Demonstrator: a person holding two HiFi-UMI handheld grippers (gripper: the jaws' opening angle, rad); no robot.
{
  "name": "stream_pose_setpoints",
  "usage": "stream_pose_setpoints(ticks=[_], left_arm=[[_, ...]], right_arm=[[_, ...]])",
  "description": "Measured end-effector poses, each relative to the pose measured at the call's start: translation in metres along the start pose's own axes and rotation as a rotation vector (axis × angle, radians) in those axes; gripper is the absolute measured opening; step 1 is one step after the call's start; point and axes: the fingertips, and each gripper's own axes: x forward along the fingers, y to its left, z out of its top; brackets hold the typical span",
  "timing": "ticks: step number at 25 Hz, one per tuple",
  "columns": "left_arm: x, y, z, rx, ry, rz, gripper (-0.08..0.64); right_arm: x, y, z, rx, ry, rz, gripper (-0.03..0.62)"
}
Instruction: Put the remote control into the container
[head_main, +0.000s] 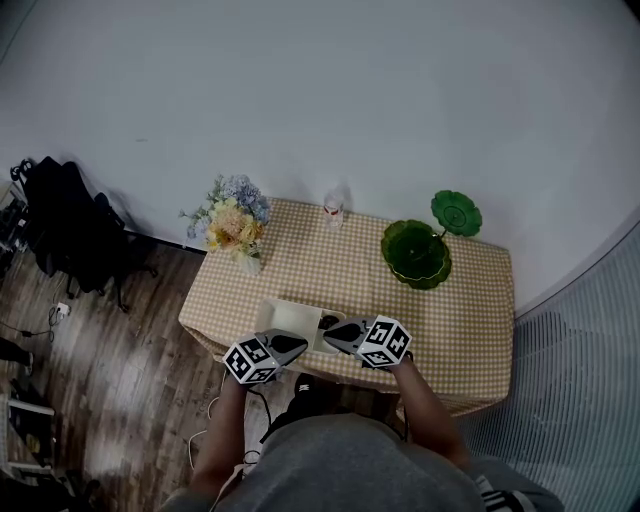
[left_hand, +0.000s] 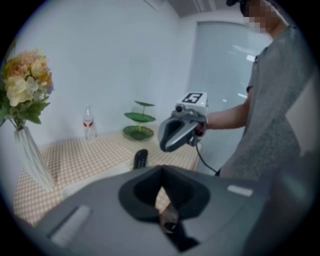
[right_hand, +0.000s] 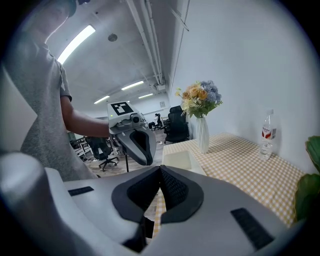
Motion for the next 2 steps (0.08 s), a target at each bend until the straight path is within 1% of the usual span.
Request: stream_pose_setpoints(ticks=[2], left_arm=[[-0.0009, -0.0021, 0.0009, 0.001, -0.002, 0.003, 0.000]], right_arm=[[-0.0010, 0.0031, 0.0006, 0.008, -0.011, 0.004, 0.018]])
